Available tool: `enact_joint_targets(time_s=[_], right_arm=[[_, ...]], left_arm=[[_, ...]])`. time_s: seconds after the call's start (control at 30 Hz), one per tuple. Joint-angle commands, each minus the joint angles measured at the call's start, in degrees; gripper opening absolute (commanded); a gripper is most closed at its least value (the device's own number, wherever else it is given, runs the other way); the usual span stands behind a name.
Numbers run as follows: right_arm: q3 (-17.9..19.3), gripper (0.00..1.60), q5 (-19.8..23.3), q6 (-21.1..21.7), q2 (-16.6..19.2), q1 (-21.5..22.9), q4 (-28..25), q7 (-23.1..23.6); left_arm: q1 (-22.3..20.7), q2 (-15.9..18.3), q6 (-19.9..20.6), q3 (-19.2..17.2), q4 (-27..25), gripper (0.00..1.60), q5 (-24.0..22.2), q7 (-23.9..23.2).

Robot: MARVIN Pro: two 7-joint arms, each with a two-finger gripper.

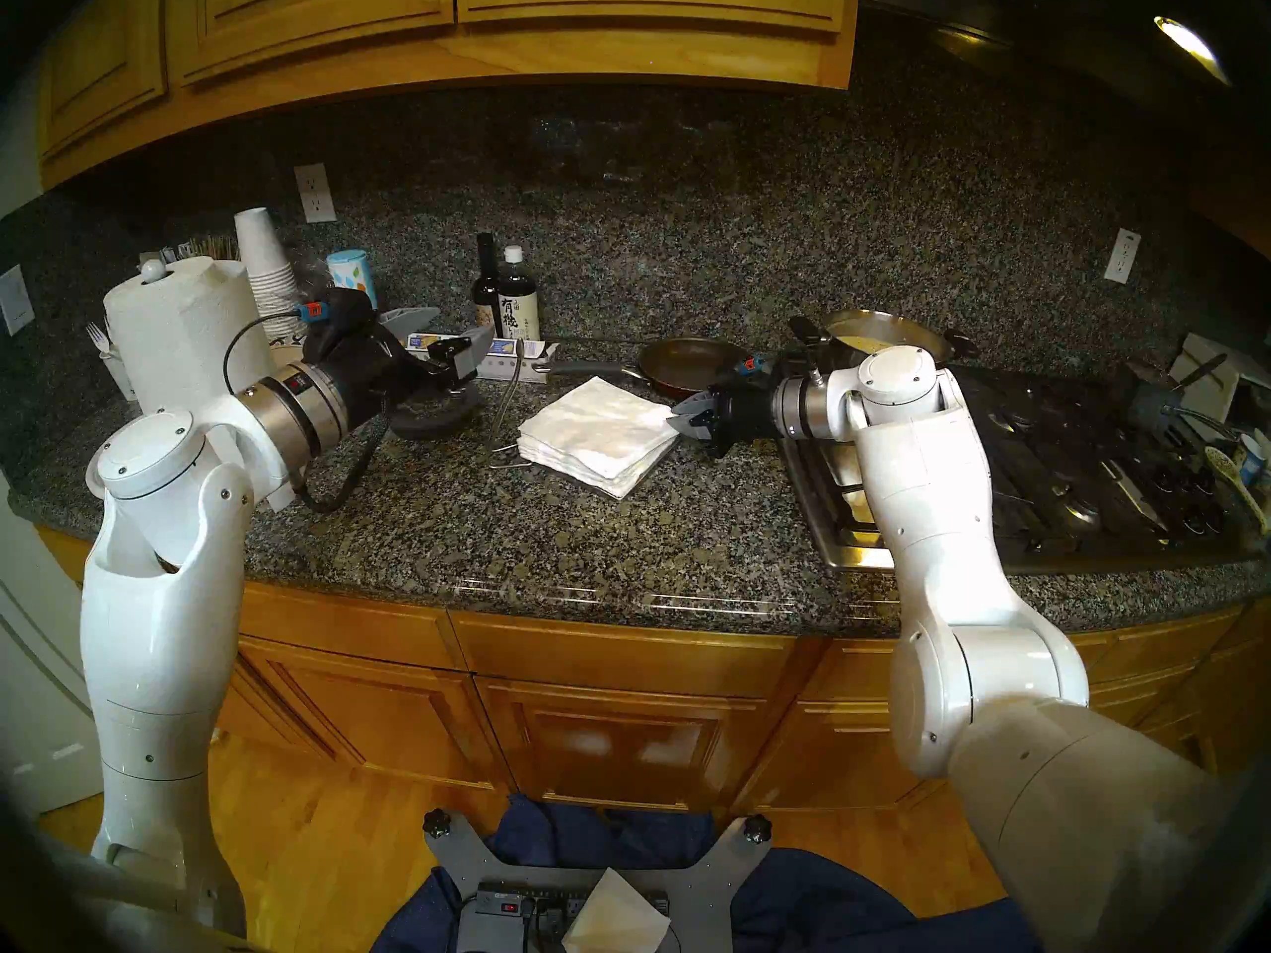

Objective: Take napkin out of napkin holder

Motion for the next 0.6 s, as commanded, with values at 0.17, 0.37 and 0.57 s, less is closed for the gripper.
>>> enact_joint_targets(time_s=[0.17,0.37,0.57], right_arm=[[0.3,0.74,0.4,-0.4,-0.2,2.9,0.0,0.4],[0.3,0.70,0.4,-0.7,-0.4,3.1,0.1,0.1],[0.4,0.56,0.4,-1.1,-0.4,3.4,0.0,0.1]], left_arm=[[-1.5,0.0,-1.0,-0.1,-1.7,1.60,0.4,0.3],[-1.6,0.0,-0.9,-0.1,-1.6,1.60,0.5,0.3],[-1.7,-0.1,-0.9,0.1,-1.5,1.60,0.9,0.4]])
